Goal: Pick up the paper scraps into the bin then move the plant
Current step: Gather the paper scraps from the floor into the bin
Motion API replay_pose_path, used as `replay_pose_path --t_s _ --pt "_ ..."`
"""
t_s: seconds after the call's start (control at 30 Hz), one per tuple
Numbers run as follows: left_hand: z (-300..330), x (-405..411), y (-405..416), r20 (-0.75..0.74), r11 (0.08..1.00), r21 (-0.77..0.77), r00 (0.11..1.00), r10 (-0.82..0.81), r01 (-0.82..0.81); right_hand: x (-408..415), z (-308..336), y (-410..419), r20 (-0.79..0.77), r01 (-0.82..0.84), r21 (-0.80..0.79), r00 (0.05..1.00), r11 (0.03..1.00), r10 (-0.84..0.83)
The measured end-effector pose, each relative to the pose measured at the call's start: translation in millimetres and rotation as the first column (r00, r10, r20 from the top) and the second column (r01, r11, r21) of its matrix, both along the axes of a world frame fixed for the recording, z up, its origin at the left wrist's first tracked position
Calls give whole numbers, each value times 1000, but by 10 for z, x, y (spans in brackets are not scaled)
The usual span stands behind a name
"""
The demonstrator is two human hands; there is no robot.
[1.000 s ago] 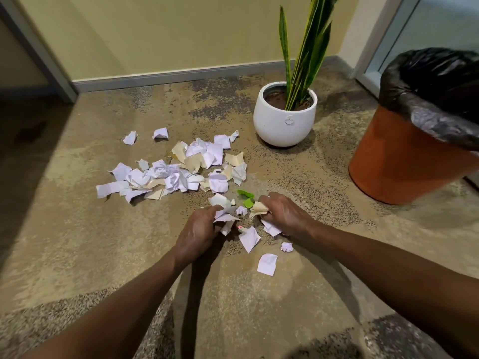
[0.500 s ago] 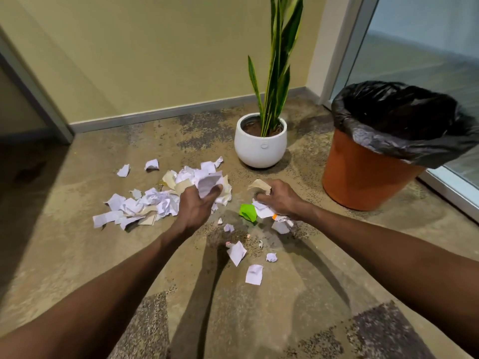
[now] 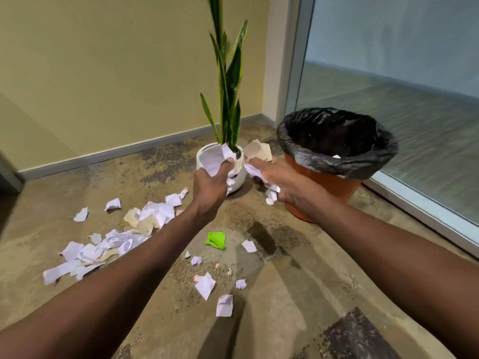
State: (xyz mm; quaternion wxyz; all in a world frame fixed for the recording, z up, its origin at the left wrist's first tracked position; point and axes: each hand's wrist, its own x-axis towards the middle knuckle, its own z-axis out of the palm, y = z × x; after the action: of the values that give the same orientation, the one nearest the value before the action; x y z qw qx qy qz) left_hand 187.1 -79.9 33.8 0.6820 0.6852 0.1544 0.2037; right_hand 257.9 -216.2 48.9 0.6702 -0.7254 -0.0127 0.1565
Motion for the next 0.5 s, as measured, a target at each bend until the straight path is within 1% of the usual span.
replay_pose_path --t_s 0.1,0.17,0.23,0.3,0.37,0.4,0.43,0.47,0.5 --pt "269 277 -302 6 1000 16 1000 7 -7 169 278 -230 -39 133 118 991 984 -129" --pt "429 487 -513 32 999 35 999 -16 15 321 416 -416 -56 178 147 984 973 -172" --pt "577 719 -739 53 999 13 998 -35 34 503 542 -601 -73 207 227 978 952 -195" --pt "697 953 -975 47 998 40 998 -42 40 671 643 -803 -100 264 282 964 923 -245" --pt "773 1171 -1174 4 988 128 996 -90 89 837 697 -1013 -100 327 250 945 911 -312" --pt "822 1284 -1253 -46 974 178 990 -135 141 922 698 -1108 -92 354 212 935 911 -342" --pt "850 1437 -1302 -88 955 219 979 -182 197 1009 694 -1189 -83 370 171 929 913 -361" --pt "895 1544 -1357 -165 925 256 956 -243 280 1091 679 -1248 -78 378 133 926 916 -370" --pt "903 1636 -1419 -219 899 258 928 -301 353 1160 669 -1277 -90 372 113 927 921 -363"
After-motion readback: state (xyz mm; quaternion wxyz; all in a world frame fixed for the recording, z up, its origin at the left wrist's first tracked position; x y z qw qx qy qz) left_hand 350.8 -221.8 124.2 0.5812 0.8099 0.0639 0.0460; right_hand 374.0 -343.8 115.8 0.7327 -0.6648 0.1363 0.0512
